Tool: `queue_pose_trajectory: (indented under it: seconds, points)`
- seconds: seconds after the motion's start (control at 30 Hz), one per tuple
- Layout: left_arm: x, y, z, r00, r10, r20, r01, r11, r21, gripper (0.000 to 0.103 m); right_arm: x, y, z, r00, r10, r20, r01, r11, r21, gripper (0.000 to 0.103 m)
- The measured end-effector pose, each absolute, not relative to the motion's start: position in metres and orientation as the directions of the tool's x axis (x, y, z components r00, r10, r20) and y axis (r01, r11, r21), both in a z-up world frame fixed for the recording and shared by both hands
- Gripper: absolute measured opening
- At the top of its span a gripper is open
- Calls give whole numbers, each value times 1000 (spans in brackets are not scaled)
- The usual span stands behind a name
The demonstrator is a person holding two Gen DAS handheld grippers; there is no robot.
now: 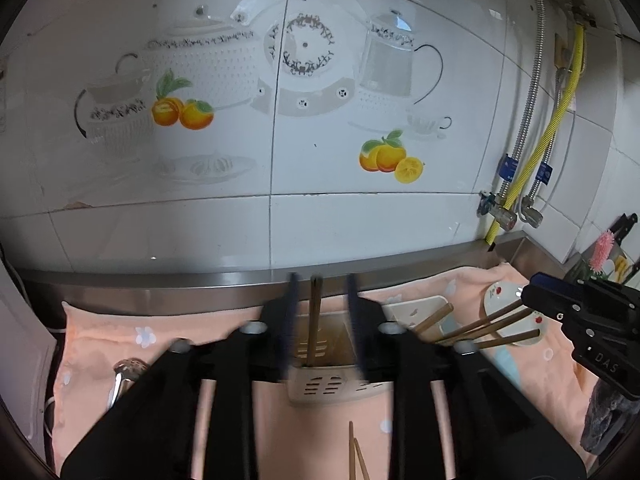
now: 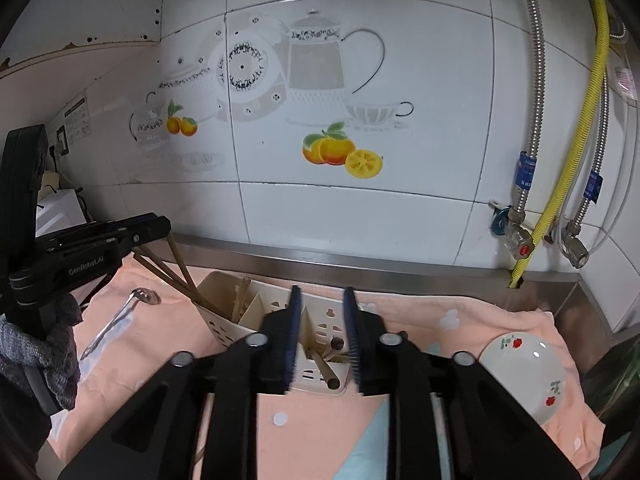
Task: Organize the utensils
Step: 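Lower the chopstick into the holder and open the left gripper while the right gripper releases its own, then withdraw both open grippers from the holder back over the last chopsticks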
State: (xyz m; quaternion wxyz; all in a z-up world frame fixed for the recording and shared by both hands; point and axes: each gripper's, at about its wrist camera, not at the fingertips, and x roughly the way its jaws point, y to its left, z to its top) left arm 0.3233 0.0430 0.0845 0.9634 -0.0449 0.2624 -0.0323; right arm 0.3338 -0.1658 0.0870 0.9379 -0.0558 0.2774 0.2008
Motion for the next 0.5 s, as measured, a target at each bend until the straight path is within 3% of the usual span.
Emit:
queue_pose_trajectory:
  seconds: [0.17,0.23,0.43,0.5]
  points:
    - [312,42,89,867,-84,-492,47,995,-88,45,325,-168,90,770,346,-537,-407,913,6,36]
    - [306,41,90,870,-75,-487,42,996,-78,60,321,-170,91,771,349,-533,-408,913,7,39]
    - [288,42,90,877,-59,-476,32,997,-64,84,309,-172,93,779,348,-522,-405,914,5,56]
    - [283,42,89,876,-54,-479,30,998,-58,86,305,-173,94,778,349,-522,-407,913,5,59]
